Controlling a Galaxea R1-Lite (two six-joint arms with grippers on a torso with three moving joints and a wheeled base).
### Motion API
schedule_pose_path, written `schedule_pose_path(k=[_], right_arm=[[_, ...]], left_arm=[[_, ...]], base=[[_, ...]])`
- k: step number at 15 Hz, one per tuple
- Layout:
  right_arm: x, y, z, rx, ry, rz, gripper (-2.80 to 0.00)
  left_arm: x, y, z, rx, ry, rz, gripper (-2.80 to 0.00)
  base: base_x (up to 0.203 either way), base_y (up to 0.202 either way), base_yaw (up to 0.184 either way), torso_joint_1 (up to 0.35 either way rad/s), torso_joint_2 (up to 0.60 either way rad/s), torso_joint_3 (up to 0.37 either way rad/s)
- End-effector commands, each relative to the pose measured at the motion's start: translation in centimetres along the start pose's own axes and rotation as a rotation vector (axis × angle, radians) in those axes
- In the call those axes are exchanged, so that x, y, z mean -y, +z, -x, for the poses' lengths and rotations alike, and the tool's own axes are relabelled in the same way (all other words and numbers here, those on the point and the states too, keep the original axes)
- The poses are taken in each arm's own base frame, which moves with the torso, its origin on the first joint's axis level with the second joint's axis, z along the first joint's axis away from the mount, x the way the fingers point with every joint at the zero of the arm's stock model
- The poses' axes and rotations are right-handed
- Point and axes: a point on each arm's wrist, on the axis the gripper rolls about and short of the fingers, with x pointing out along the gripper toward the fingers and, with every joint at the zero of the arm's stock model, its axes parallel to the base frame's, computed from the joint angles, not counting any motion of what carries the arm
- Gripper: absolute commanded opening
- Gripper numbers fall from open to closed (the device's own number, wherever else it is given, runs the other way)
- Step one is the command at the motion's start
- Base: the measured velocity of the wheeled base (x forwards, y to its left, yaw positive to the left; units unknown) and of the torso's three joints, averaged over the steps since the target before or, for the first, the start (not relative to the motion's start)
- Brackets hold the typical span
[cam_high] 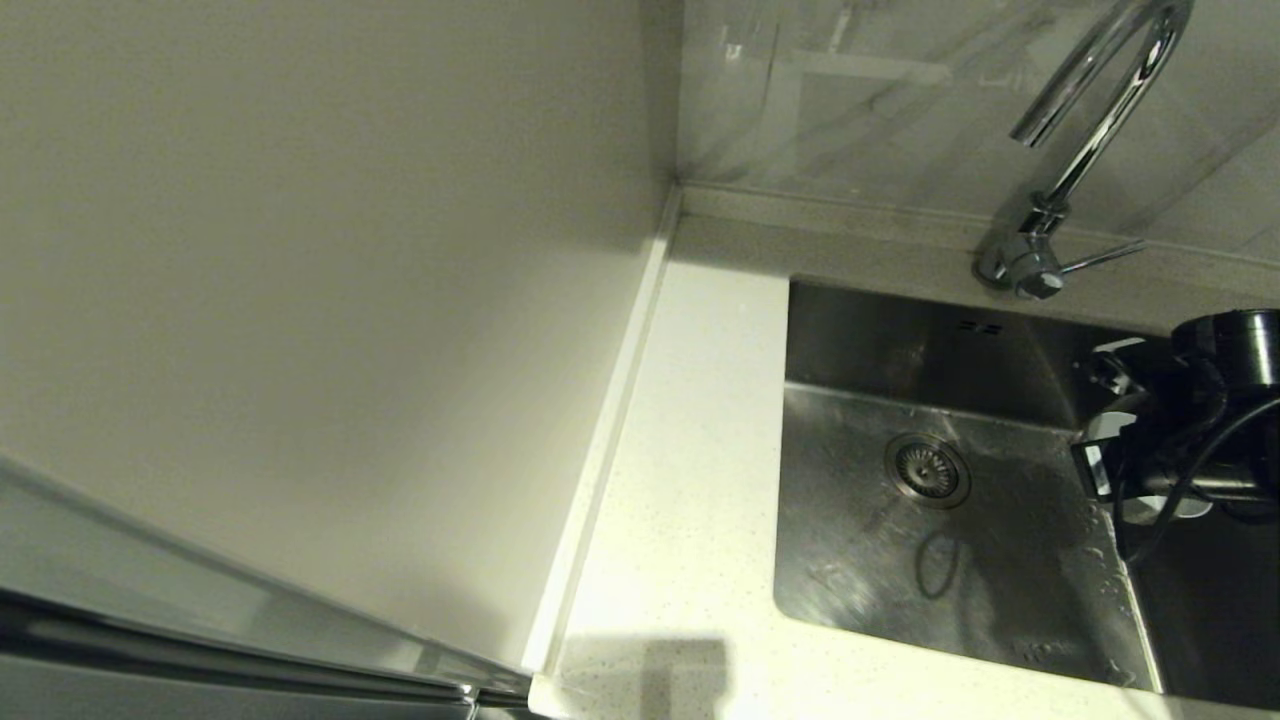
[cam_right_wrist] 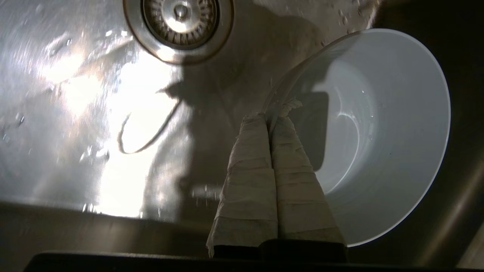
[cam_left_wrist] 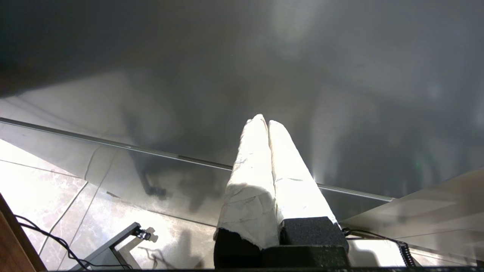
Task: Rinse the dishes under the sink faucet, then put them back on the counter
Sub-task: Put a bowl into the sink
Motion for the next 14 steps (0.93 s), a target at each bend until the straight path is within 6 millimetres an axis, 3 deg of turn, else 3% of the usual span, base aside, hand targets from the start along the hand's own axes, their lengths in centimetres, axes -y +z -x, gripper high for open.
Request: schedule_pose_path(k=[1, 7, 14], right_arm=[[-1.1, -0.8, -3.2, -0.036, 0.016, 0.014, -2.8], [-2.7, -2.4, -9.6, -0.046, -0.002, -0.023, -2.8], [-3.1, -1.9, -13.7, -0.026, -0.037, -0.032, -2.8]], left_arm=[[0.0, 0.0, 0.0, 0.005, 0.001, 0.0, -2.8], [0.0, 0.0, 0.0, 0.005, 0.001, 0.0, -2.8], [0.0, 0.0, 0.0, 0.003, 0.001, 0.001, -2.8]], base=[[0.0, 0.0, 0.0, 0.0, 0.0, 0.0], [0.0, 0.0, 0.0, 0.0, 0.0, 0.0], [0.0, 0.0, 0.0, 0.0, 0.0, 0.0]])
